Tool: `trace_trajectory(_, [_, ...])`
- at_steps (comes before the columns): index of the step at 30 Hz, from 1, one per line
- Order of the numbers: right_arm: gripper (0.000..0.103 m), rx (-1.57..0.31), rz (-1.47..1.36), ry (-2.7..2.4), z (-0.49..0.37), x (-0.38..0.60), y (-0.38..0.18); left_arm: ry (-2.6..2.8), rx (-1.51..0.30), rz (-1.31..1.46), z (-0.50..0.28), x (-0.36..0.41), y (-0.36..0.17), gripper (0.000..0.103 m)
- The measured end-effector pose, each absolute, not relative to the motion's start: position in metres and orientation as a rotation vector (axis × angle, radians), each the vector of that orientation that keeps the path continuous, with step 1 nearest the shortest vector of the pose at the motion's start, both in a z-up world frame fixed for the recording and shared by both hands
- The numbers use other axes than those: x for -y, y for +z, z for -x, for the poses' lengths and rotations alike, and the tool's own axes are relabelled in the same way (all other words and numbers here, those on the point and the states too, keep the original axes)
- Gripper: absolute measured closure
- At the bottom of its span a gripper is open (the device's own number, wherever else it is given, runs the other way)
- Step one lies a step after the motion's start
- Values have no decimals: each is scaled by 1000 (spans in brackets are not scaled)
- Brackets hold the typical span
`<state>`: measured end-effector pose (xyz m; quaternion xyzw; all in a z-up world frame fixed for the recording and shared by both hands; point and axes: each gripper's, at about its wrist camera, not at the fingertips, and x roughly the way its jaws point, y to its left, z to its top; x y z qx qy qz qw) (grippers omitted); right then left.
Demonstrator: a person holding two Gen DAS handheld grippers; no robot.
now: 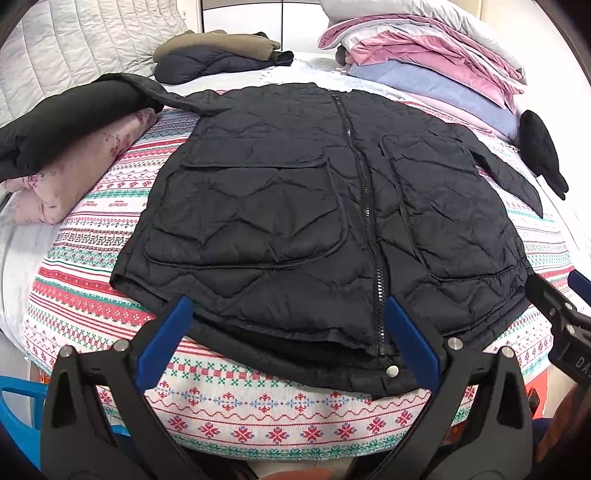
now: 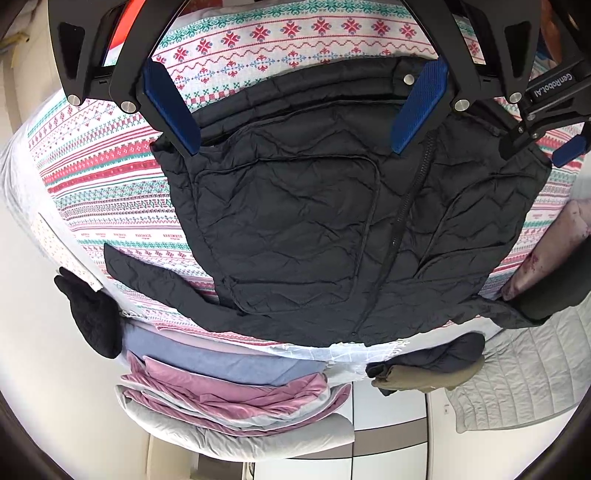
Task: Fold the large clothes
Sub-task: 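Position both tools open above the jacket hem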
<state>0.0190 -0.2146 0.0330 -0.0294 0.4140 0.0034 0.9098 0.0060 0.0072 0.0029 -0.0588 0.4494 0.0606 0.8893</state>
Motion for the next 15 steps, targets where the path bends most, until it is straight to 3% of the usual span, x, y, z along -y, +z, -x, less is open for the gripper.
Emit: trace_trajectory(15, [0,-922,-4,-9,-26,239,27,163,-895,51,-3,-3,3,0])
